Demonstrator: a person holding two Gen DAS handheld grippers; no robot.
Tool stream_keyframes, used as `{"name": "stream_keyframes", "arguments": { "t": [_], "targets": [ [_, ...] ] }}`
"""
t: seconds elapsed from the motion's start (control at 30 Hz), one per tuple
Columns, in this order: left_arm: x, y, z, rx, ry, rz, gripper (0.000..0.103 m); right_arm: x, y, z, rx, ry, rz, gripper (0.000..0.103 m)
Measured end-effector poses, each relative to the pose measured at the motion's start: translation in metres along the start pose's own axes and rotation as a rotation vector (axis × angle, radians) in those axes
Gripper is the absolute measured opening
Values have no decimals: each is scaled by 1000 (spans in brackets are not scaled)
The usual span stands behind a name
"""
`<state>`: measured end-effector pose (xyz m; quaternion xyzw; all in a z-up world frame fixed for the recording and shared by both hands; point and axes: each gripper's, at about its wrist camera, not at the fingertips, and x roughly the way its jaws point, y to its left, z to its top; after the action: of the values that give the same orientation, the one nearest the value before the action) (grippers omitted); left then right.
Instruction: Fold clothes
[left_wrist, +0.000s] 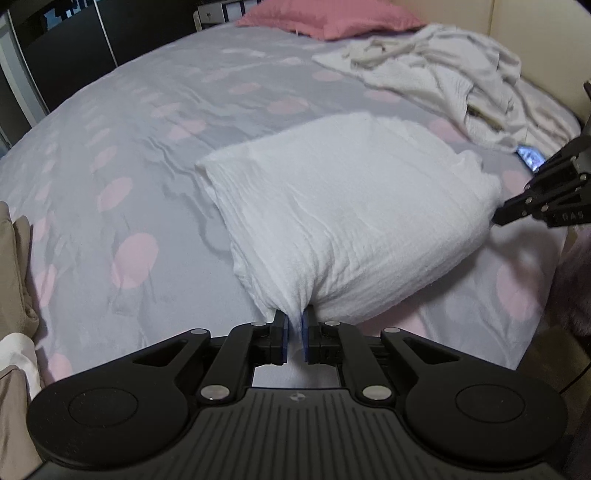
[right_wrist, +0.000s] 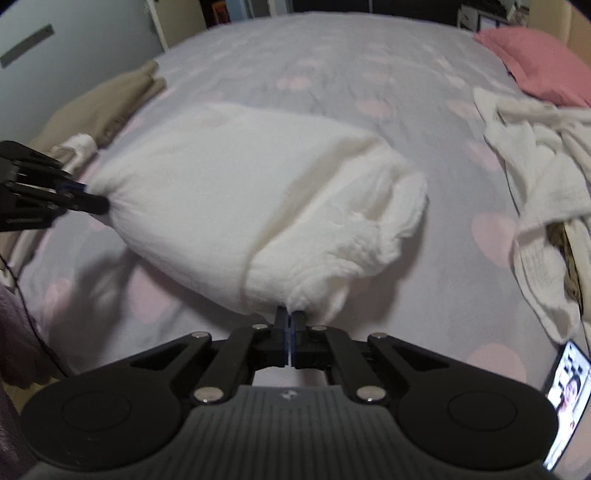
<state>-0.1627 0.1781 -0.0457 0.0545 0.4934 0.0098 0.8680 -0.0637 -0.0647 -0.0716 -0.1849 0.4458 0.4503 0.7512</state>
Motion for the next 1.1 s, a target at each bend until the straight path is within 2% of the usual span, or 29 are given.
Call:
{"name": "stream_keyframes", "arguments": {
  "t": [0.13,0.23,0.3,0.37,0.47,0.5,0.53,0.57,0.6,0.67,0.77,0.83,0.93,1.03,1.1],
  "targets": [
    [6,-1,-4,20,17,8,5,15,-8,-6,8,57,-28,0],
    [9,4,-6,26,30,55,5,16,-18,-11,9,78,-73,0],
    [9,10,-7,-13,27,15,5,14,-27,-14,26,81,-91,0],
    [9,4,-7,9,33,9,5,10,-28,-13,45,60,-54,0],
    [10,-2,-7,32,41,5,5,5,-15,-13,33,49,47,7],
    [10,-2,-7,32,43,6,5,6,-8,-14,13,58,66,12],
    [10,-2,-7,32,45,7,5,7,-2,-15,-10,67,80,28],
    [11,-2,-7,31,48,7,5,7,5,-16,-33,76,94,34],
    [11,-2,-7,31,49,7,5,9,9,-17,-49,82,94,36],
    [12,-4,-8,36,53,9,5,15,12,-18,-64,86,76,36],
    [13,-5,-8,43,55,13,5,17,3,-15,-3,51,79,33],
    [13,-5,-7,41,54,15,5,15,-4,-11,41,25,82,16],
    [9,-3,-7,37,41,15,5,4,-8,-7,74,-34,62,7],
    [2,-1,-3,18,16,27,5,-13,0,-3,2,-90,7,6],
    [-3,2,-2,6,2,19,5,-15,6,-3,-50,-77,-31,5]
  ]
}}
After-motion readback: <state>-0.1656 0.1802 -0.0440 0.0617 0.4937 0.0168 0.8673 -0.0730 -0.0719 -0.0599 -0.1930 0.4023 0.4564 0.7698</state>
